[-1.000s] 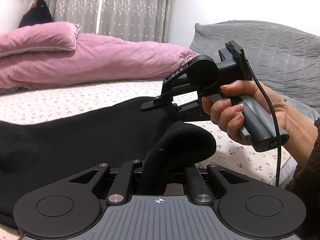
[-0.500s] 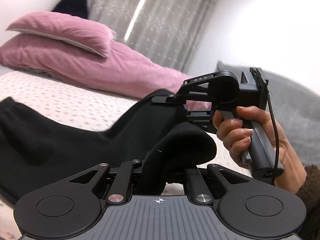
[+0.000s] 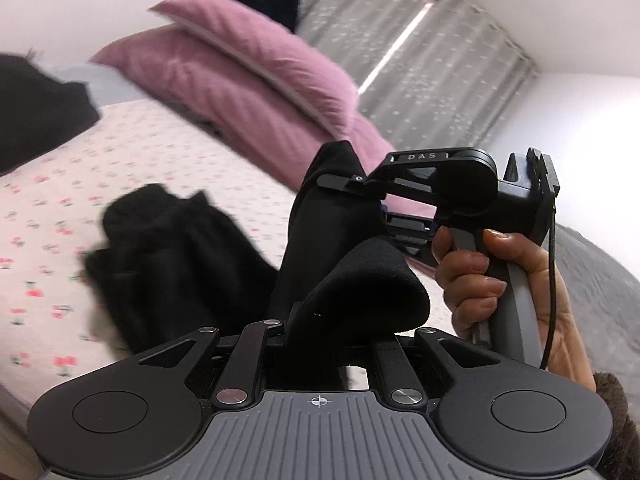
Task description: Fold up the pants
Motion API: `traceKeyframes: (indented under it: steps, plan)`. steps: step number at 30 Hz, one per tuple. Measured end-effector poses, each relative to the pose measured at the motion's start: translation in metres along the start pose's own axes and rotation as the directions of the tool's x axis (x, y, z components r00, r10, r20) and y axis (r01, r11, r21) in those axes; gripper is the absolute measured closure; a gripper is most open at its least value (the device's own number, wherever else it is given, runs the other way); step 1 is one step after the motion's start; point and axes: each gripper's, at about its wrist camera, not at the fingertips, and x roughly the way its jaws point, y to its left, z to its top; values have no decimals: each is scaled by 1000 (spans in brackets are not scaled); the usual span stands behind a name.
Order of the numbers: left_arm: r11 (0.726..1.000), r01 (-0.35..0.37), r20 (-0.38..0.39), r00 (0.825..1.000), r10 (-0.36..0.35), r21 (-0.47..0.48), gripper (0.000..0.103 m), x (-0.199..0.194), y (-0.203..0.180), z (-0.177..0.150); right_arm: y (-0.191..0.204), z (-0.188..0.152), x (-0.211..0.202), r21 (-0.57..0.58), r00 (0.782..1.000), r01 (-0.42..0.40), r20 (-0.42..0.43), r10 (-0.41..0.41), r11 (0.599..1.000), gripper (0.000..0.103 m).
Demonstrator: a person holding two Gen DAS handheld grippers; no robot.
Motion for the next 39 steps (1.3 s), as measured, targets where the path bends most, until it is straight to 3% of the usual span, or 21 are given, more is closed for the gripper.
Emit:
traceKeyframes:
  steps: [4,6,9,11,14,18,20,23,24,25,26,30,35,37,39]
  plan:
    - [997,-49,2,999,49,-62,93,-4,33,9,3,0,29,8,1000,-14,-5,14,1000,77]
    - [990,-82,-16,997,80,-117,91,-7,54,13,1,0,28,25,1000,-16,15,16,1000,55]
    - [980,-123,-45,992,117,-155,83,-10,72,14,0,0,19,14,998,-54,17,53,998,49]
    - [983,-134,-50,990,129,-123,72,-16,76,14,2,-3,9,-26,999,-27,28,28,999,40]
    - [989,-146,-25,989,145,-40,52,-22,73,25,2,-12,-8,-107,999,24,45,-19,994,37]
    - [995,-98,-31,995,99,33,48,-20,73,50,-6,-30,-29,-168,997,61,64,-50,984,32]
    - [995,-86,-63,994,89,53,49,-6,73,63,-11,-38,-34,-180,996,77,64,-67,981,32]
    - [988,-125,-90,987,133,87,52,22,72,79,-17,-49,-40,-185,994,105,59,-95,977,32]
    - [985,-137,-96,985,147,103,58,31,71,82,-18,-51,-40,-186,993,111,60,-101,976,32]
    - [983,-141,-104,983,153,120,80,39,70,83,-19,-53,-43,-187,992,117,62,-107,975,32]
    - [981,-140,-121,980,156,136,94,47,67,84,-21,-54,-45,-185,991,125,66,-114,975,32]
    - [969,-118,-121,982,146,218,96,49,48,89,-27,-56,-54,-159,987,146,87,-133,977,32]
    - [970,-105,-80,989,126,221,96,36,50,106,-32,-61,-57,-153,987,147,84,-135,977,31]
    - [958,-165,-74,980,187,237,96,39,63,107,-34,-63,-55,-155,986,156,76,-146,975,30]
    - [918,-256,-101,949,298,301,92,55,81,101,-37,-65,-53,-151,985,168,65,-160,974,30]
